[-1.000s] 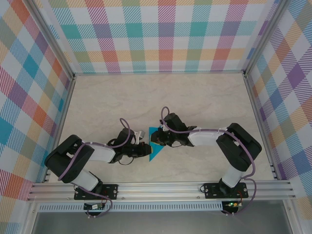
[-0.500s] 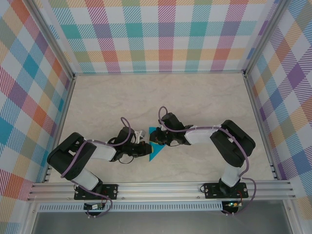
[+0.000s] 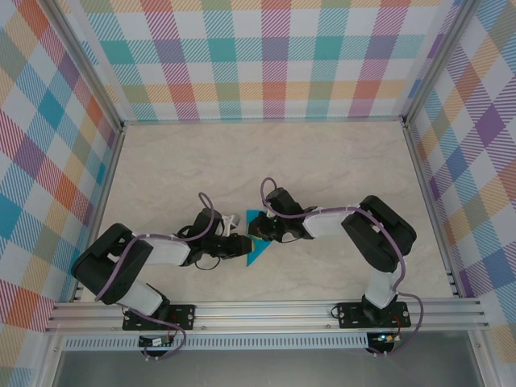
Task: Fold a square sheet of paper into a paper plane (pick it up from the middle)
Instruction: Fourth fold the wing at the center of the table.
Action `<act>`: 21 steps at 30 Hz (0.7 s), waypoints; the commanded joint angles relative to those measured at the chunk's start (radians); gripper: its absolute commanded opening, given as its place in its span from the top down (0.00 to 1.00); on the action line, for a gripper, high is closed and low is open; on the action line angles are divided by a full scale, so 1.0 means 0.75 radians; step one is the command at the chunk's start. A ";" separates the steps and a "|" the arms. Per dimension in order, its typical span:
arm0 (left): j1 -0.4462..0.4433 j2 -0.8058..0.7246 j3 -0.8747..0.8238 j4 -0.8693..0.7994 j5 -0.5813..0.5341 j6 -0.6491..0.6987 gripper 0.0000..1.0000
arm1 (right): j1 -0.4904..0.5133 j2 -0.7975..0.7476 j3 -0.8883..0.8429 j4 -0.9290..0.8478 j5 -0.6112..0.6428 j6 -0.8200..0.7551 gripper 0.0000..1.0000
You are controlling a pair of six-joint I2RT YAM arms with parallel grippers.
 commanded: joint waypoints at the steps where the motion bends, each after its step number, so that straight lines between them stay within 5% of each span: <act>1: 0.018 -0.083 -0.016 -0.102 -0.072 0.029 0.68 | -0.004 0.027 0.035 -0.013 -0.004 -0.017 0.85; 21: -0.124 -0.107 0.029 -0.193 -0.267 0.007 0.66 | -0.005 0.051 0.044 0.002 -0.035 -0.013 0.85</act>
